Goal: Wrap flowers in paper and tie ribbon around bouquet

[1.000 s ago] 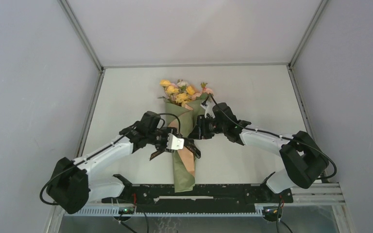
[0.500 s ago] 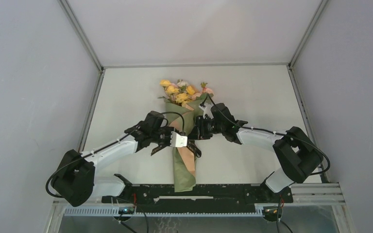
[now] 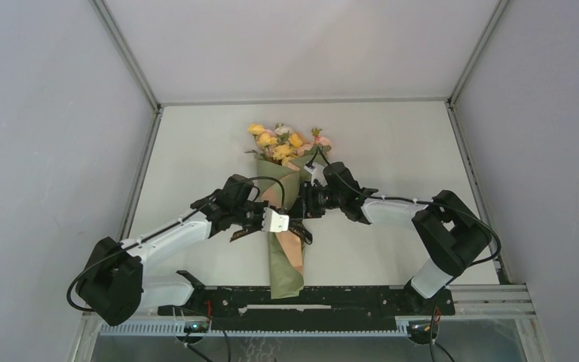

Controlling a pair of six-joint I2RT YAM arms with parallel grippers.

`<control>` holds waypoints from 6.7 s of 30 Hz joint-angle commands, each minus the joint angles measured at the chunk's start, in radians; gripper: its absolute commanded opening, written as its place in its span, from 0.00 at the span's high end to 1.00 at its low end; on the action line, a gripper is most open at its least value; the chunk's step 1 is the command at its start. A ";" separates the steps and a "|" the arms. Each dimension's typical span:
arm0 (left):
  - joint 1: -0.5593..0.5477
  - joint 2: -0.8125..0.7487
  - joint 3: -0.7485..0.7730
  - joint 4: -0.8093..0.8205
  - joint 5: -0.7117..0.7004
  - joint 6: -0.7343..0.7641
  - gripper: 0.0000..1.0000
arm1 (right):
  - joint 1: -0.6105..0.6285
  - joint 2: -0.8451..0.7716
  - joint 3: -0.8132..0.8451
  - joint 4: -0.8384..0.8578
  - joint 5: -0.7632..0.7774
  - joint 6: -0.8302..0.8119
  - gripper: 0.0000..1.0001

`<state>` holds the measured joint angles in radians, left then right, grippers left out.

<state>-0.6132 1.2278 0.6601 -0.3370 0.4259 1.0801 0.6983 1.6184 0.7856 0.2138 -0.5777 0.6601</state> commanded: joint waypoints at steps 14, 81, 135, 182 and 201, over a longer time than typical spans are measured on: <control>-0.004 -0.023 0.022 -0.026 -0.043 -0.012 0.73 | 0.020 0.002 0.032 0.067 -0.015 0.006 0.55; -0.242 -0.058 0.037 -0.592 0.060 0.160 1.00 | -0.040 -0.088 -0.069 -0.123 0.029 -0.126 1.00; 0.096 0.038 0.151 -0.298 -0.179 0.136 0.94 | 0.070 -0.173 -0.071 -0.209 0.142 -0.125 1.00; 0.276 0.169 0.080 0.045 -0.138 0.573 0.00 | 0.049 -0.237 -0.190 -0.318 0.087 -0.119 0.55; 0.289 -0.084 0.190 -0.386 0.194 0.195 0.00 | 0.027 -0.239 0.039 -0.432 0.134 -0.203 0.50</control>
<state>-0.2874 1.1877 0.7483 -0.6937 0.4423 1.5570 0.6979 1.3327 0.7498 -0.2558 -0.4332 0.4881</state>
